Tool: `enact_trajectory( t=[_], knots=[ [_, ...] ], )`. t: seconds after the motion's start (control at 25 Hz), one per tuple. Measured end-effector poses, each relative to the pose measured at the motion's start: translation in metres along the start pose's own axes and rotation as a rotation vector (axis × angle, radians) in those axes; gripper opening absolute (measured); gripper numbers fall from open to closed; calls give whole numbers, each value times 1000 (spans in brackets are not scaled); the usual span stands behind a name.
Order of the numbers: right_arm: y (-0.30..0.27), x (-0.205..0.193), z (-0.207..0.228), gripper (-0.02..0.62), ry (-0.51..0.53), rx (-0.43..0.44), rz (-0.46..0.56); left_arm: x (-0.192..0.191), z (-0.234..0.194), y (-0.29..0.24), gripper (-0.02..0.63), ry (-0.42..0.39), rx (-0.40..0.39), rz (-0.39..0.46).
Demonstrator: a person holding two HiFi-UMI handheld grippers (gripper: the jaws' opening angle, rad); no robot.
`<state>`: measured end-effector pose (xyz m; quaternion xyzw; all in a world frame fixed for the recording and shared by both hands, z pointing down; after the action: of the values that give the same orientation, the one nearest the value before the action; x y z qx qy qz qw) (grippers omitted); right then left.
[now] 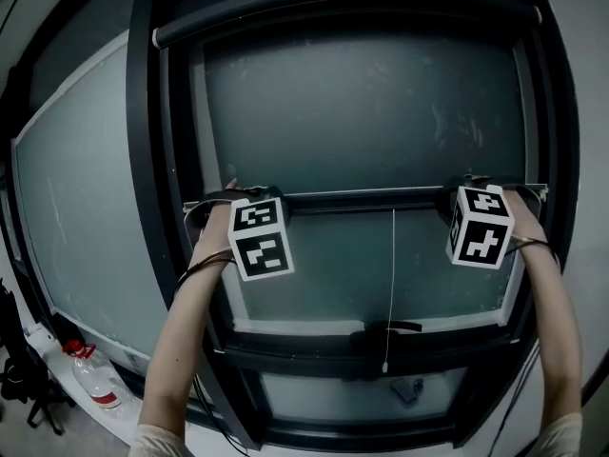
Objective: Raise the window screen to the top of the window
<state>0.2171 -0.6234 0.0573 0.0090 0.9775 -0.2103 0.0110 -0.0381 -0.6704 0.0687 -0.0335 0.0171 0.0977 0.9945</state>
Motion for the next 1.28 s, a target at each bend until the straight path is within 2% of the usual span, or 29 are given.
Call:
enact_trajectory(
  t=[0.16,0.36,0.96,1.12,1.28],
  knots=[
    [19,1,39,18,25,-74,-22,4,-43,2,17,-42,170,-17],
    [42,2,94,18,28,-188,-21,5,-102,3,14,-12,391,19],
    [102,8,226,18,-2,-476,-15,8,-250,11,14,-44,588,-5],
    [108,7,243,18,6,-529,-4,10,-268,13,14,-45,659,4],
    [115,8,254,18,3,-564,35,9,-281,15,15,-47,694,20]
  ],
)
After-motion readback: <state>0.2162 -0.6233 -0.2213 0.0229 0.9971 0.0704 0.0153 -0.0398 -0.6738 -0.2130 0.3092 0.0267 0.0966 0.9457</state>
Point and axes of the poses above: the fingertips, and each gripper's own axes: y backward along the fingers, z to its right, x out of its top, the point moved 3 cm from there along y, backward along the fingers, and after that the axes turned 11 degrees about x, right-handed, at the moved point
